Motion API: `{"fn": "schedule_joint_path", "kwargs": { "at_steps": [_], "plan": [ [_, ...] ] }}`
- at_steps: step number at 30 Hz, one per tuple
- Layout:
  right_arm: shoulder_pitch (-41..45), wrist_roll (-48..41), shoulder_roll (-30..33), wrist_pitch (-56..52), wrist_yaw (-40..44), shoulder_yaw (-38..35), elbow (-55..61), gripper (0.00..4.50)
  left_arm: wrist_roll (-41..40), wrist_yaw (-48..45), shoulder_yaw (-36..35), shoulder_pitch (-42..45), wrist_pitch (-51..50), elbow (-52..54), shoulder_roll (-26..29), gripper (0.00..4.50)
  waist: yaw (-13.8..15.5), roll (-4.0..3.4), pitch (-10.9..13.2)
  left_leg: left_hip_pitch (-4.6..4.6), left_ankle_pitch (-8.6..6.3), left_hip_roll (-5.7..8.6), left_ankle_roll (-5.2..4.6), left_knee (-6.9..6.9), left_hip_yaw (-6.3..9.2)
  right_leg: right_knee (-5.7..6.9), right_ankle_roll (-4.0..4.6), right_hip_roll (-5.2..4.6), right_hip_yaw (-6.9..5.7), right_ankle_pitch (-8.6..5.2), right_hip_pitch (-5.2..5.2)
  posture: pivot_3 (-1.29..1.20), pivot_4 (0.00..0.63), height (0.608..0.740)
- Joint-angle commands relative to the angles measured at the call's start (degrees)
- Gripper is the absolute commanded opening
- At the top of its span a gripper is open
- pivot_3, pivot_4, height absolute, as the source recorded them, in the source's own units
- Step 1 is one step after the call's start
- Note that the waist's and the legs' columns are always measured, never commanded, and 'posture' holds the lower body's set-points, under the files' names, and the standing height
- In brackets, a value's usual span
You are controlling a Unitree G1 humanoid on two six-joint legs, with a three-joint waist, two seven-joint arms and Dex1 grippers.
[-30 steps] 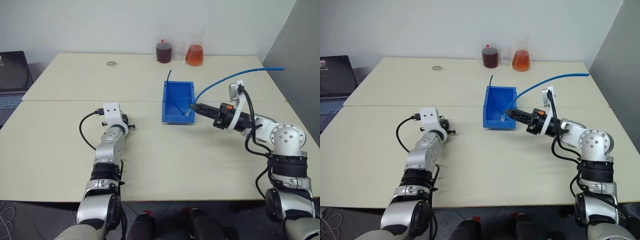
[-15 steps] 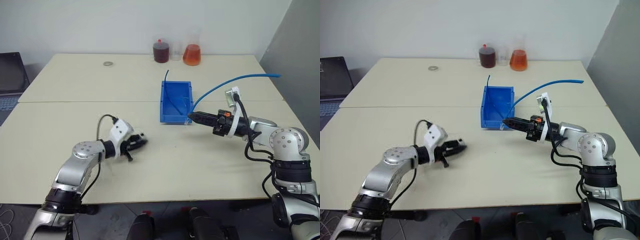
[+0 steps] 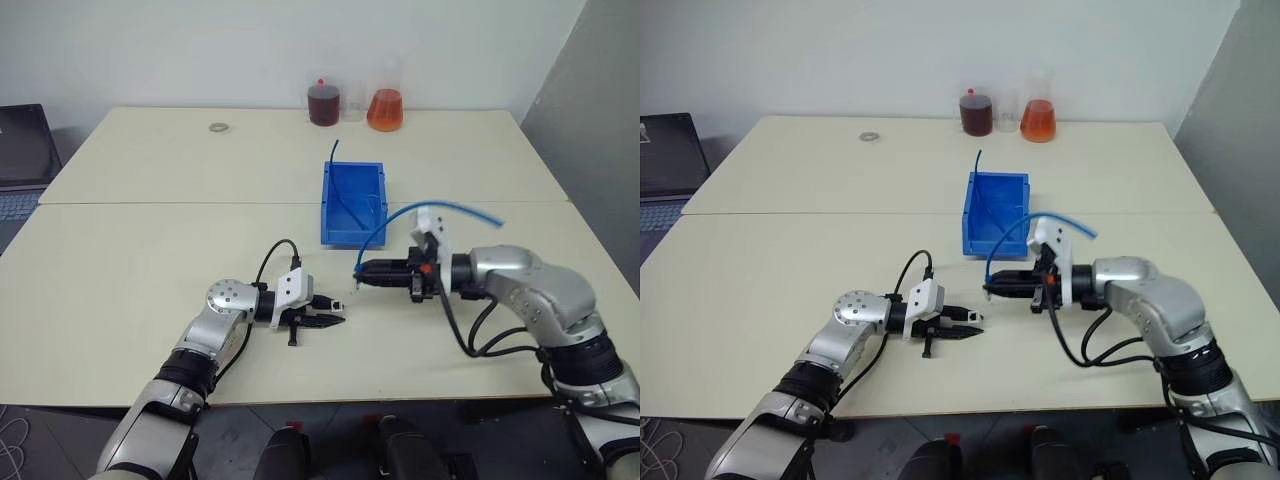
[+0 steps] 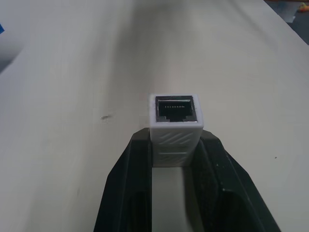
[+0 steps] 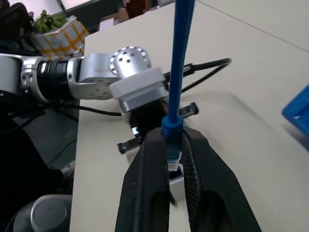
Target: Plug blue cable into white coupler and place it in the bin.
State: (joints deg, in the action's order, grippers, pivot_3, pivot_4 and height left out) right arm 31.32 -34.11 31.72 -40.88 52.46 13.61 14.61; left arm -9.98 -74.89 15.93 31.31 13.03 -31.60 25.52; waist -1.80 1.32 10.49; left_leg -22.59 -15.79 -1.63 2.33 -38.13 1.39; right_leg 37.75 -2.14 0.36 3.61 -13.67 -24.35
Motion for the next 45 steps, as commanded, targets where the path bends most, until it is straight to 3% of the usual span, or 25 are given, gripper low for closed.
{"fn": "schedule_joint_path", "kwargs": {
  "at_steps": [1, 6, 16, 45],
  "plan": [
    [-0.45, 4.53, -2.81, 7.07, -0.36, 1.26, 0.17, 0.13, 1.61, -1.8, 0.34, 0.61, 2.1, -3.19, -0.31, 0.78, -0.03, 0.0, 0.0, 0.03, 0.0, 0.0, 0.0, -0.01, 0.0, 0.01, -0.13, 0.0, 0.0, -0.06, 0.03, 0.0, 0.15, 0.74],
    [-1.25, 12.76, -5.3, 17.27, 0.68, 4.83, -5.53, 0.13, 2.39, -1.56, 0.25, 0.68, 2.8, -4.33, -0.48, 0.78, -0.04, 0.01, -0.01, 0.21, 0.0, 0.0, 0.0, 0.0, 0.01, 0.1, -0.19, 0.01, 0.0, -0.1, 0.15, 0.0, 0.15, 0.74],
    [-3.02, 17.88, -8.26, 25.29, 4.01, 6.81, -13.84, 0.13, 2.29, -1.41, -0.56, -1.31, 0.97, -1.58, 0.38, 0.78, -0.04, 0.01, -0.03, 0.29, 0.0, -0.01, 0.0, 0.01, 0.0, 0.13, -0.12, 0.02, 0.02, -0.07, 0.18, 0.0, 0.15, 0.74],
    [-3.8, 25.67, -9.4, 33.69, 8.21, 11.0, -18.81, 0.13, 2.38, -0.52, -1.76, -3.35, -1.63, 1.46, 1.31, 0.78, -0.17, 0.0, -0.12, 0.64, 0.0, -0.04, -0.01, 0.07, -0.08, 0.24, -0.13, 0.09, 0.18, -0.13, 0.31, 0.0, 0.15, 0.74]
  ]
}}
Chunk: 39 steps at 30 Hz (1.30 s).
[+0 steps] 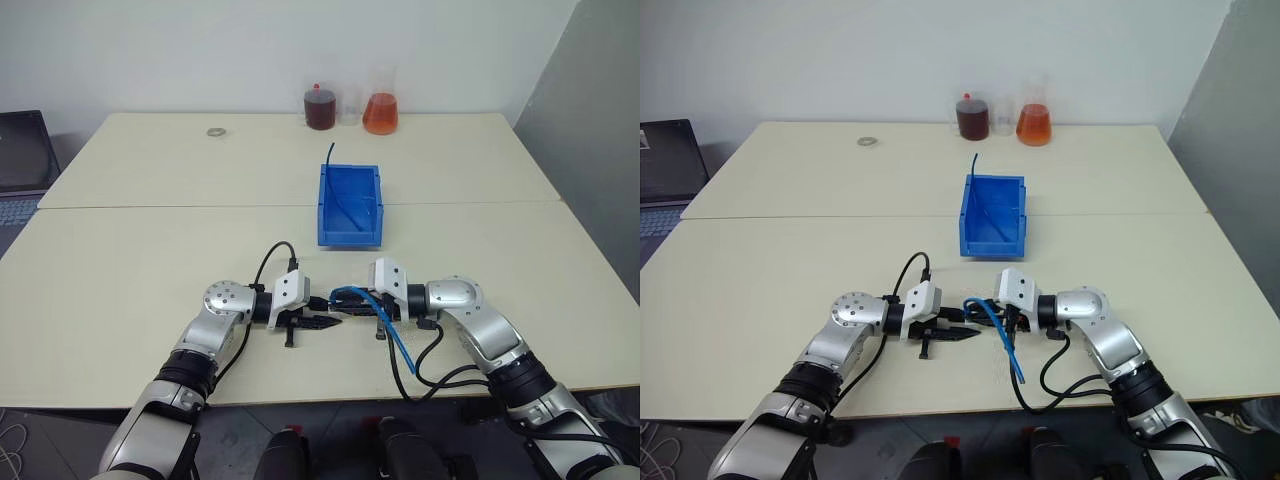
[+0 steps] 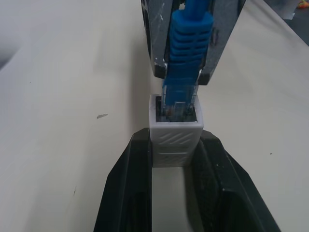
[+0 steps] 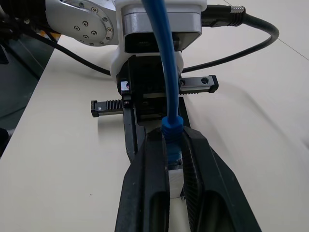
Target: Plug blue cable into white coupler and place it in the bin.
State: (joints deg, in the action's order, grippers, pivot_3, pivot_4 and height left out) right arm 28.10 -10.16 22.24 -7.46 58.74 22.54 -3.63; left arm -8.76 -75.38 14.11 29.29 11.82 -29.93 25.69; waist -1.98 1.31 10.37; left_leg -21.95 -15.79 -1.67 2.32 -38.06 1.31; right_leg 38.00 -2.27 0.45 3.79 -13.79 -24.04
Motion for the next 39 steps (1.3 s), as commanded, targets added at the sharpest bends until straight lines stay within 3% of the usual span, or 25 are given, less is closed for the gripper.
{"fn": "schedule_joint_path", "kwargs": {
  "at_steps": [1, 13, 25, 27, 31, 37, 39],
  "plan": [
    [-0.66, 1.92, 0.07, 0.33, 1.98, 2.18, -0.91, 0.13, 1.16, -0.01, 0.03, -1.36, -0.47, -0.15, 1.18, 0.78, 0.0, 0.0, 0.0, 0.0, 0.0, 0.0, 0.0, 0.0, 0.0, 0.0, 0.0, 0.0, 0.0, 0.0, 0.0, 0.0, 0.15, 0.74],
    [-0.03, 1.38, -1.76, -5.22, 2.08, 1.83, -8.02, 0.13, 1.16, 0.64, 0.19, -2.51, -1.3, 2.06, 2.14, 0.78, -0.57, 0.04, -0.42, 0.15, 0.0, -0.03, -0.01, 0.03, 0.01, 0.05, 0.07, 0.06, 0.03, -0.03, 0.07, 0.0, 0.15, 0.74],
    [-0.31, 3.86, -1.76, -1.17, 3.25, 2.71, -11.96, 0.13, 1.18, 1.74, -0.21, -3.23, -2.34, 3.82, 2.72, 0.78, -1.27, 0.02, -0.55, 0.99, -0.02, -0.1, -0.02, 0.23, 0.03, 0.03, 0.27, 0.13, 0.01, -0.17, 0.82, 0.0, 0.15, 0.74],
    [-0.08, 2.22, -2.3, -3.28, 2.38, 1.18, -11.54, 0.13, 0.16, 1.61, -0.81, -3.65, -4.58, 5.26, 3.24, 1.48, -1.27, 0.02, -0.55, 0.99, -0.02, -0.1, -0.02, 0.22, 0.03, 0.03, 0.27, 0.13, 0.02, -0.17, 0.82, 0.0, 0.15, 0.74],
    [1.58, -3.06, -2.71, -11.08, 0.53, -4.07, -7.56, 0.13, -4.3, 2.23, -4.02, -4.83, -12.78, 13.98, 5.39, 2.18, -1.27, 0.03, -0.53, 0.99, -0.02, -0.1, -0.02, 0.22, 0.05, 0.06, 0.27, 0.13, 0.02, -0.17, 0.82, 0.0, 0.15, 0.74],
    [7.45, -16.57, -2.11, -32.8, -5.23, -15.47, 5.37, 0.13, -10.77, 9.15, -11.42, -9.24, -26.01, 31.77, 9.4, 3.45, -0.85, 0.1, -0.26, 0.56, -0.01, -0.1, -0.01, 0.14, 0.13, 0.07, 0.24, 0.02, -0.08, -0.14, 0.51, 0.0, 0.15, 0.74],
    [13.82, -22.03, -3.54, -43.81, -10.59, -21.42, 4.66, 0.13, -13.18, 13.58, -14.28, -11.09, -30.8, 38.67, 9.56, 3.88, -0.95, 0.08, -0.25, 0.33, -0.01, -0.09, -0.01, 0.14, 0.14, 0.06, 0.22, 0.02, -0.07, -0.13, 0.29, 0.0, 0.15, 0.74]
  ]
}}
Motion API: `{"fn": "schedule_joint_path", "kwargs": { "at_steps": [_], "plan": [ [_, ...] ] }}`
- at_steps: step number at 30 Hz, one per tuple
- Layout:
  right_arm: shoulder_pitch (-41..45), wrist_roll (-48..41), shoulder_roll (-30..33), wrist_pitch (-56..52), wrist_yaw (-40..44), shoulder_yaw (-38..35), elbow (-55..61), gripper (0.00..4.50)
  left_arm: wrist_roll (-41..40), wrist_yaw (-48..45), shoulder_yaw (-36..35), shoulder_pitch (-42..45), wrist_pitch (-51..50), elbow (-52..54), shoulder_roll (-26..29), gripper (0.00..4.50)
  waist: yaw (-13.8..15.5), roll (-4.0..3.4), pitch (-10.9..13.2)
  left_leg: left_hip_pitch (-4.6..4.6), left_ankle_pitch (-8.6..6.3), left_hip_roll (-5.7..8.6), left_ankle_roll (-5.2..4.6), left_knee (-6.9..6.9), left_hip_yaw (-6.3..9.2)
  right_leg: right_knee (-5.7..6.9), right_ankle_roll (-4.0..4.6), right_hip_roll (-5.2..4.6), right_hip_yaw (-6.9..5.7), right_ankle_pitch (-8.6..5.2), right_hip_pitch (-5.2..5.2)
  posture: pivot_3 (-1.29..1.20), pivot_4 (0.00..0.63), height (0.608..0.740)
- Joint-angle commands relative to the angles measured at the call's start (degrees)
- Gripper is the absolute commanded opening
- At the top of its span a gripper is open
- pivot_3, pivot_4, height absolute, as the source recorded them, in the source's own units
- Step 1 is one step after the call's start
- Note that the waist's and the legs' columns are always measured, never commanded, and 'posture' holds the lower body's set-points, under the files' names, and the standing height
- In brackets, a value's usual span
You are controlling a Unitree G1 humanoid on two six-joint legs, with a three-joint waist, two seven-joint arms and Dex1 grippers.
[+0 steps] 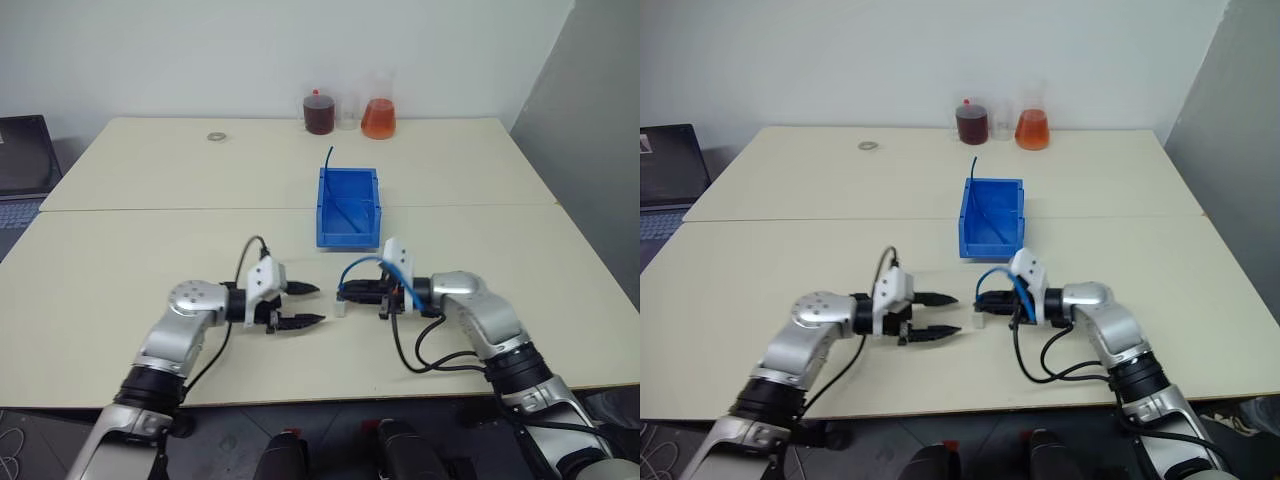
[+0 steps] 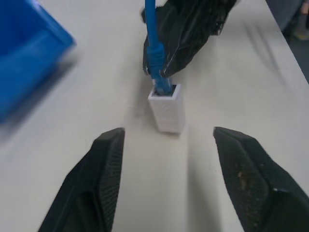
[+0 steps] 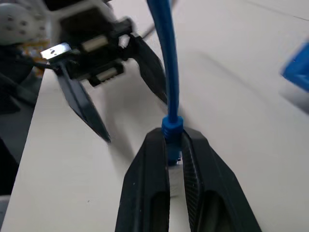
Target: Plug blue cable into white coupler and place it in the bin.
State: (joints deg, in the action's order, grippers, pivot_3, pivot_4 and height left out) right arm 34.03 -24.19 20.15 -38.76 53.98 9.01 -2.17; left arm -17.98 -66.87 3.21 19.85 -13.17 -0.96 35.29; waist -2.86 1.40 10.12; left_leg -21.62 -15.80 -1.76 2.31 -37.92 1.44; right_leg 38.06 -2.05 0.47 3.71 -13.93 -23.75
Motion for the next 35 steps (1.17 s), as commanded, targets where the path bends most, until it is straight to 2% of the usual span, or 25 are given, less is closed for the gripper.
{"fn": "schedule_joint_path", "kwargs": {
  "at_steps": [1, 2, 3, 7, 11, 13, 19, 23, 27, 31, 35],
  "plan": [
    [11.96, -9.87, -2.18, -17.59, -8.6, -10.77, 0.55, 0.13, -5.02, 7.76, -4.76, -2.32, -8.24, 13.01, -0.47, 4.08, -0.22, -0.01, 0.03, -0.23, 0.0, 0.0, 0.0, -0.01, 0.0, 0.03, -0.01, 0.0, 0.0, 0.02, -0.24, 0.0, 0.15, 0.74],
    [15.14, -10.56, -2.58, -19.48, -9.83, -12.3, -2.55, 0.13, -5.6, 10.14, -5.66, -2.66, -9.89, 15.27, -1.09, 4.4, -0.36, -0.02, 0.03, -0.36, 0.0, -0.02, 0.0, -0.02, 0.02, 0.08, 0.01, 0.0, 0.06, 0.04, -0.4, 0.0, 0.15, 0.74],
    [18.76, -10.06, -2.66, -19.77, -10.08, -12.87, -7.48, 0.13, -5.73, 13.63, -6.66, -2.58, -11.16, 17.04, -2.41, 4.49, -0.43, -0.02, 0.06, -0.39, 0.0, 0.0, 0.0, -0.02, 0.01, 0.09, 0.1, 0.0, 0.05, 0.1, -0.41, 0.0, 0.15, 0.74],
    [30.33, -5.42, -3.22, -14.93, -9.88, -12.3, -27.39, 0.13, -4.7, 24.33, -8.24, -1.71, -14.86, 20.74, -6.73, 4.49, -0.37, -0.01, 0.05, -0.36, 0.0, 0.0, 0.0, 0.03, -0.02, -0.01, 0.26, 0.01, -0.03, 0.18, -0.37, 0.0, 0.15, 0.74],
    [40.43, -0.91, -5.21, -5.61, -10.65, -12.91, -47.41, 0.13, -1.34, 32.38, -7.79, -2.45, -14.03, 21.54, -10.05, 4.49, -0.36, 0.01, 0.05, -0.41, 0.0, 0.05, 0.0, 0.06, -0.09, -0.07, 0.27, -0.01, 0.04, 0.18, -0.37, 0.0, 0.15, 0.74],
    [43.91, 1.02, -5.88, -1.3, -10.54, -13.14, -55.01, 0.81, -0.35, 35.5, -7.41, -2.83, -14.03, 22.12, -11.76, 4.5, -0.39, 0.02, 0.08, -0.52, 0.0, 0.1, 0.0, 0.04, -0.17, -0.13, 0.28, -0.07, 0.09, 0.2, -0.45, 0.0, 0.15, 0.74],
    [48.8, 3.87, -7.15, 5.75, -11.75, -15.38, -66.62, 2.05, -0.05, 39.4, -6.12, -3.47, -14.83, 24.14, -14.76, 4.5, -0.26, 0.02, 0.08, -0.87, -0.02, 0.1, 0.01, 0.05, -0.11, -0.17, 0.3, -0.15, 0.0, 0.22, -0.66, 0.0, 0.15, 0.74],
    [49.5, 5.46, -6.55, 7.34, -10.92, -16.22, -68.53, 3.13, -0.3, 39.73, -5.77, -3.32, -15.03, 23.99, -14.86, 4.5, -0.2, 0.02, 0.08, -0.93, -0.03, 0.16, 0.04, 0.04, -0.07, -0.17, 0.31, -0.24, -0.07, 0.22, -0.66, 0.0, 0.15, 0.74],
    [48.99, 7.36, -4.1, 8.68, -10.82, -15.91, -67.38, 3.92, 0.3, 40.95, -5.94, -2.67, -15.69, 23.32, -14.75, 4.5, -0.21, 0.02, 0.08, -0.92, -0.03, 0.17, 0.04, 0.03, -0.06, -0.16, 0.3, -0.24, -0.09, 0.22, -0.66, 0.0, 0.15, 0.74],
    [44.26, 8.73, -0.48, 7.77, -9.94, -14.79, -59.01, 3.92, 1.64, 43.79, -6.3, -2.58, -17.02, 22.44, -14.89, 4.5, 0.05, 0.02, 0.08, -0.95, -0.03, 0.19, 0.04, 0.02, -0.05, -0.17, 0.3, -0.25, -0.11, 0.22, -0.66, 0.0, 0.15, 0.74],
    [29.5, 6.09, 1.14, 2.6, -12.24, -15.18, -31.46, 3.92, 2.56, 46.01, -7.25, -3.88, -18.02, 22.67, -14.58, 4.5, 0.2, 0.03, 0.07, -0.97, -0.03, 0.18, 0.04, 0.03, 0.01, -0.19, 0.29, -0.26, -0.14, 0.22, -0.64, 0.0, 0.15, 0.74]
  ]
}}
